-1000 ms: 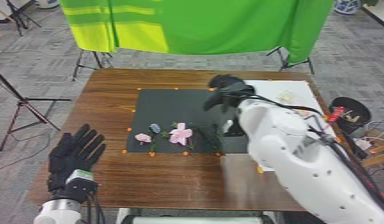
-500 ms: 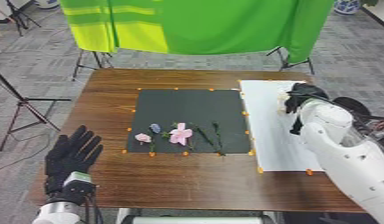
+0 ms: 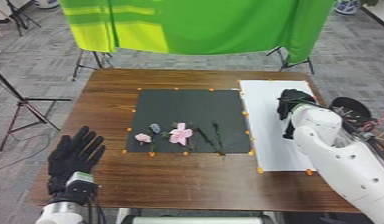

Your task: Arrange flowers

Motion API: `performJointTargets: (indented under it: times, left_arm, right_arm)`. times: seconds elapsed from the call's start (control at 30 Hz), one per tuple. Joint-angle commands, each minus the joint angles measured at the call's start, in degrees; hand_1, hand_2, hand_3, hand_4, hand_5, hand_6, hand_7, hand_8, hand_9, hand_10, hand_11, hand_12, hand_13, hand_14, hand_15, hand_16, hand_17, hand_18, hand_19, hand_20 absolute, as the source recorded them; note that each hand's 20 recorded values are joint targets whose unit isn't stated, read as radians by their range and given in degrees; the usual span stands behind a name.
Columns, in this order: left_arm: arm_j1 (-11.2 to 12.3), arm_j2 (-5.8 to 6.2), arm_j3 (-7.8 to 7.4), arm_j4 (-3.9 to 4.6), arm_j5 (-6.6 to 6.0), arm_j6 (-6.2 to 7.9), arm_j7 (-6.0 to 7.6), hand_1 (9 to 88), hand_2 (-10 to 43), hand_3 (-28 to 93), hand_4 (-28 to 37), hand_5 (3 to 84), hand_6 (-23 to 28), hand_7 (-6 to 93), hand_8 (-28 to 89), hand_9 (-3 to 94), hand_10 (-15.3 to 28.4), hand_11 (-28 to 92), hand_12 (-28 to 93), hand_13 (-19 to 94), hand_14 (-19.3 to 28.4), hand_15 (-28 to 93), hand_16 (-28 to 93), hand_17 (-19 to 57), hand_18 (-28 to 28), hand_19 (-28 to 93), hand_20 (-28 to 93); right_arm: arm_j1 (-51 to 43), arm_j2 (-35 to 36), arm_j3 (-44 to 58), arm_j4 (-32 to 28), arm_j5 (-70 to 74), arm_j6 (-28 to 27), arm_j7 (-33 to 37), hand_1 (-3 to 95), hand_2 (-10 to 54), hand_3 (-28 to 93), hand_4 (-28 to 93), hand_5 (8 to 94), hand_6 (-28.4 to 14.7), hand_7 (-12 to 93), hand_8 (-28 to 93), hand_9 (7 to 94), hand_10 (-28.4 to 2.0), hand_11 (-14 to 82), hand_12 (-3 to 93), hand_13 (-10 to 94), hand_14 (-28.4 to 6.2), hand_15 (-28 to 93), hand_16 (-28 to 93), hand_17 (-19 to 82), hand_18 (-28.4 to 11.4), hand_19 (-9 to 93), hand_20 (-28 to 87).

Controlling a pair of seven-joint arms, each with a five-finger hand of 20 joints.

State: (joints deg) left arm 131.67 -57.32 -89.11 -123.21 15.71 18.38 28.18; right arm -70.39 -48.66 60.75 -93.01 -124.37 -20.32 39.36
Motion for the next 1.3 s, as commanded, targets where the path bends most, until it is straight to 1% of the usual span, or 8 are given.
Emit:
performJointTargets:
  times: [0.03,0.17,0.3,0.47,0.57,0.77,0.93,1.3]
  left_arm:
    - [0.4,-0.67,0.21,0.01,0.09,-0.58,-0.37,27.7,15.8,70,-28.3,42.9,10.4,14.1,-8,35.0,16.2,28,11,26,17.3,44,-8,-6.9,15.9,38,10]
    - [0.2,-0.86,0.38,0.15,0.10,-0.82,-0.55,27.7,15.8,70,-28.3,42.9,10.4,14.1,-8,34.9,16.2,28,11,26,17.4,44,-8,-6.9,16.0,38,10]
    - [0.1,-0.98,0.25,0.18,0.19,-0.98,-0.74,27.7,15.9,70,-28.3,42.9,10.4,14.2,-8,35.0,16.2,28,11,26,17.4,44,-8,-6.9,16.0,38,10]
    - [-0.4,-0.84,-0.05,0.46,0.35,-1.49,-0.47,27.6,15.9,70,-28.3,42.8,10.3,14.0,-8,35.0,16.2,28,11,26,17.3,44,-8,-6.9,15.9,38,10]
    - [0.1,-1.45,-0.76,0.31,0.54,-1.37,-0.64,27.6,15.8,70,-28.3,42.8,10.4,13.9,-8,34.9,16.3,28,11,26,17.3,44,-8,-6.9,16.0,38,10]
    - [-1.4,0.34,-1.25,0.81,0.52,-1.58,-0.16,27.6,15.8,70,-28.3,43.3,9.5,14.5,-8,36.4,14.8,27,11,26,17.0,43,-8,-7.0,16.0,38,10]
    - [-2.9,1.02,-0.71,1.16,0.03,-1.35,0.26,27.5,15.9,70,-28.3,43.4,9.5,14.5,-9,36.7,14.7,27,11,27,16.8,42,-8,-6.9,16.0,38,10]
    - [-6.4,0.96,1.35,2.13,0.69,-2.16,-2.07,27.5,15.9,70,-28.3,43.3,9.6,14.1,-8,36.1,15.1,27,11,26,17.0,42,-8,-7.0,16.0,38,10]
  right_arm:
    - [-3.2,0.0,0.2,0.6,0.3,1.2,-0.4,57.6,-9.5,70,-28,66.5,2.6,17,-6,70.9,-9.0,9.1,15.7,65,-8.2,21,29,28,-18.2,72,26]
    - [-5.1,0.3,0.1,0.2,0.4,3.6,-0.9,62.3,-9.5,61,-28,77.9,2.9,19,1,85.8,-8.6,3.7,29.9,72,-6.7,19,37,29,-18.0,73,29]
    - [-7.1,0.7,0.4,-0.6,-0.8,6.0,-1.9,64.4,-9.4,59,-28,80.5,2.8,20,3,88.8,-8.6,4.0,33.1,74,-6.5,18,40,30,-17.5,73,30]
    - [-11.2,0.8,1.9,-6.1,-3.0,18.2,-2.0,64.7,-9.5,61,-28,82.1,2.3,20,4,90.5,-8.6,4.9,34.7,76,-6.4,18,42,31,-17.6,73,32]
    - [-11.7,-0.1,1.8,-10.8,-4.2,20.7,-3.5,63.7,-9.5,63,-28,82.6,2.1,20,5,91.2,-8.6,5.0,35.2,76,-6.7,18,43,31,-17.9,74,32]
    - [-6.9,-3.3,-3.3,-16.5,-3.9,21.2,-8.3,62.5,-9.5,65,-28,82.8,1.9,20,5,91.4,-8.7,5.0,35.5,76,-6.7,18,43,31,-18.2,74,32]
    - [-1.4,-9.1,-9.8,-15.6,-1.8,17.9,-13.0,61.5,-9.5,66,-28,82.5,1.9,20,5,91.2,-8.7,5.0,35.5,76,-6.4,18,43,31,-18.4,74,32]
    - [3.7,-16.3,-18.5,-8.0,-4.9,10.9,-14.0,60.9,-9.5,66,-28,82.0,2.0,20,4,90.7,-8.7,4.9,35.0,75,-6.4,18,42,31,-18.5,74,32]
